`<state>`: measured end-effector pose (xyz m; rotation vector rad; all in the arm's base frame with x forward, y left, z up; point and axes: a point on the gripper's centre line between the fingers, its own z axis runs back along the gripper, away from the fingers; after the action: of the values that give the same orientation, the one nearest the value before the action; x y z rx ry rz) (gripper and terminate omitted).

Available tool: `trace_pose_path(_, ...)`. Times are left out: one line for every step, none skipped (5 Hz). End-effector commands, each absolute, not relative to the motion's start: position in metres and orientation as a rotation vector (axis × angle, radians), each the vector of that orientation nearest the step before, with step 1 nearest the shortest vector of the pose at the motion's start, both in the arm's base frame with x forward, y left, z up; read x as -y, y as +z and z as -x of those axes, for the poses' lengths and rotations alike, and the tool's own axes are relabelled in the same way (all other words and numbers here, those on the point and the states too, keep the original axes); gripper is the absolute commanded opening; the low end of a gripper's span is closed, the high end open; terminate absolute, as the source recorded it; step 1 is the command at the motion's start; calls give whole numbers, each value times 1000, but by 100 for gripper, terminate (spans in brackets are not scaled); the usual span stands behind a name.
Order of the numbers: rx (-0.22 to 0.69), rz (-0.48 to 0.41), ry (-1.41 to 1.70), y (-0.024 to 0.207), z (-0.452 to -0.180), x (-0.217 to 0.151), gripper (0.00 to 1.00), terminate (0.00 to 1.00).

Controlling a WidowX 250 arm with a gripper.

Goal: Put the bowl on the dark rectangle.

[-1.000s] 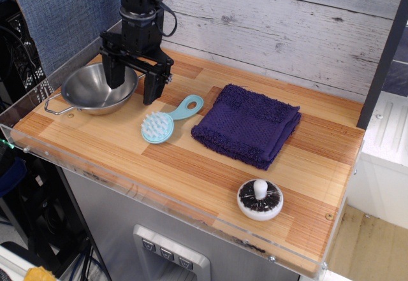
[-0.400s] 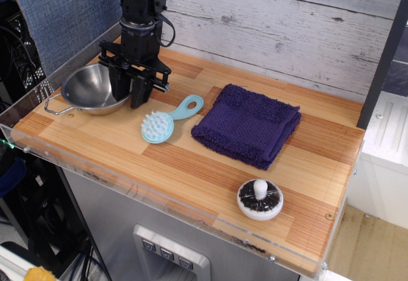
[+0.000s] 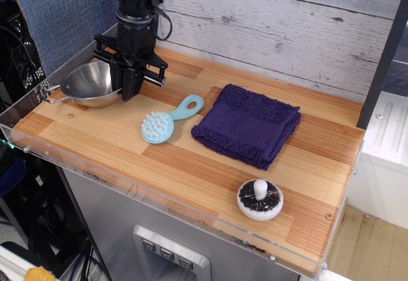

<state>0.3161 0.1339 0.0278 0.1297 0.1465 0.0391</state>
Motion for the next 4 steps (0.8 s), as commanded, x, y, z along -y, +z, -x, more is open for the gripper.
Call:
trace_pose_path(11,-50,204,116,-294,-142,0,0)
trace_pose_path(73,-23,221,151,-288,-119,0,0)
trace_pose_path(112,17,62,159,-300,-72,0,0)
trace_pose_path(158,8,-100,154,-308,-21,0,0)
